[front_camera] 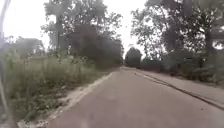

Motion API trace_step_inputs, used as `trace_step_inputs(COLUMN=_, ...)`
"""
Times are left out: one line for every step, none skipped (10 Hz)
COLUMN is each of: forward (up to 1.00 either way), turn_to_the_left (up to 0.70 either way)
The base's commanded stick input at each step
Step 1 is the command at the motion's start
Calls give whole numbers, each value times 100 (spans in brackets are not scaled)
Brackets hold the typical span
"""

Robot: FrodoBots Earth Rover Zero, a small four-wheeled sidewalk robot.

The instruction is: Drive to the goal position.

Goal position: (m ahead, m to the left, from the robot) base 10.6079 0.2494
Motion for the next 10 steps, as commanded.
trace_step_inputs(forward=70, turn_to_the_left=0)
trace_step_inputs(forward=70, turn_to_the_left=-1)
trace_step_inputs(forward=70, turn_to_the_left=-10)
trace_step_inputs(forward=70, turn_to_the_left=-33)
trace_step_inputs(forward=70, turn_to_the_left=-33)
trace_step_inputs(forward=70, turn_to_the_left=-30)
trace_step_inputs(forward=70, turn_to_the_left=-20)
trace_step_inputs(forward=70, turn_to_the_left=0)
trace_step_inputs(forward=70, turn_to_the_left=0)
trace_step_inputs(forward=70, turn_to_the_left=0)
